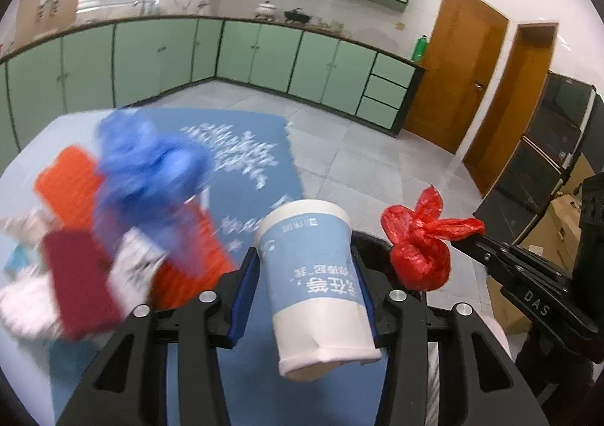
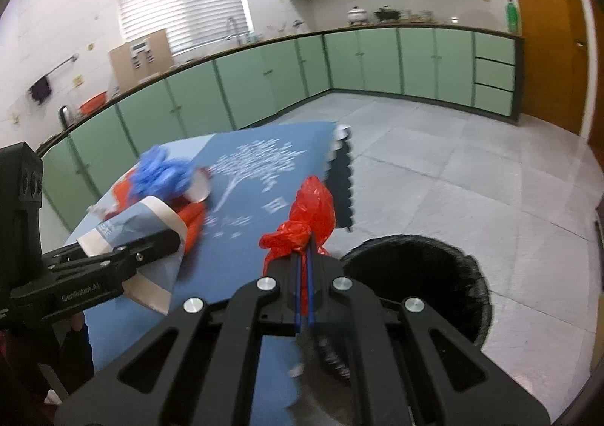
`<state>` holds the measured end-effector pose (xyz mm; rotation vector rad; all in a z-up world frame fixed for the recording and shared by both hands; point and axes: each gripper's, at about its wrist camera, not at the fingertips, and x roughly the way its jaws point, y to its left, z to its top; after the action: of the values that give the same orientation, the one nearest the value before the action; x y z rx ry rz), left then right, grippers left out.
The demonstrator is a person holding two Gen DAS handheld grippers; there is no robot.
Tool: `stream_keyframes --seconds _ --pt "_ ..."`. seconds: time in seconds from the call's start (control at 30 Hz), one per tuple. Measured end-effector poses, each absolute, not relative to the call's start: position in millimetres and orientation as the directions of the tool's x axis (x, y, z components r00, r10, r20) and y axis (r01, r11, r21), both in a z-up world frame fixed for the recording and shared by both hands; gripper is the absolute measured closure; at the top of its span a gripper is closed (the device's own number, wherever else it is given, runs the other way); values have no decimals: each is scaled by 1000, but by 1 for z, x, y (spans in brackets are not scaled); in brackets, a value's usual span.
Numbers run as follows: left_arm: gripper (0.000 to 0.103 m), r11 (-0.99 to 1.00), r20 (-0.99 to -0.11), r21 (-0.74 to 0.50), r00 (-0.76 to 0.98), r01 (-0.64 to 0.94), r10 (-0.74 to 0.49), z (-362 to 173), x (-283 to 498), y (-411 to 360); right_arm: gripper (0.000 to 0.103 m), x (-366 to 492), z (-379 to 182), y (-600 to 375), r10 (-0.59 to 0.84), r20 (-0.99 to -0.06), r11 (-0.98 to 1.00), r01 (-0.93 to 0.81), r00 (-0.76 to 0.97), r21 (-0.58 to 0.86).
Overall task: Collect trash
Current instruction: 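Carry the cup and red bag over the black bin and release both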
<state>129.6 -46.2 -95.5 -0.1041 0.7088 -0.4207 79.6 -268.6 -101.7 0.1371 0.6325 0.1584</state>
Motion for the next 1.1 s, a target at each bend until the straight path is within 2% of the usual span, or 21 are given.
stream_keyframes --seconds 0.37,0.57,0.67,0.73,0.77,0.87,1.0,1.1 --pt "57 875 -626 -207 628 437 -462 -114 190 -150 102 114 -129 -350 51 -609 987 53 791 152" --pt "57 859 -679 -227 557 459 -478 -148 217 -191 101 140 -161 -379 31 -656 983 95 754 156" --pt "54 852 -711 -230 517 470 -477 -160 229 -206 96 155 -180 -389 20 -692 981 121 722 155" --pt "35 848 -724 -245 493 471 -483 -166 235 -212 83 157 -189 -394 20 -705 977 136 709 164" --pt "33 847 -722 -249 492 470 -486 -166 235 -213 73 157 -193 -397 12 -710 974 152 704 167" --pt "31 840 -714 -249 495 481 -495 -163 236 -215 69 153 -198 -399 2 -714 971 169 700 168" --pt "31 848 -692 -252 526 466 -495 -149 229 -203 48 148 -193 -398 -16 -704 969 184 710 163" --pt "30 864 -663 -227 578 449 -475 -131 220 -189 36 142 -181 -387 -23 -681 973 172 732 152"
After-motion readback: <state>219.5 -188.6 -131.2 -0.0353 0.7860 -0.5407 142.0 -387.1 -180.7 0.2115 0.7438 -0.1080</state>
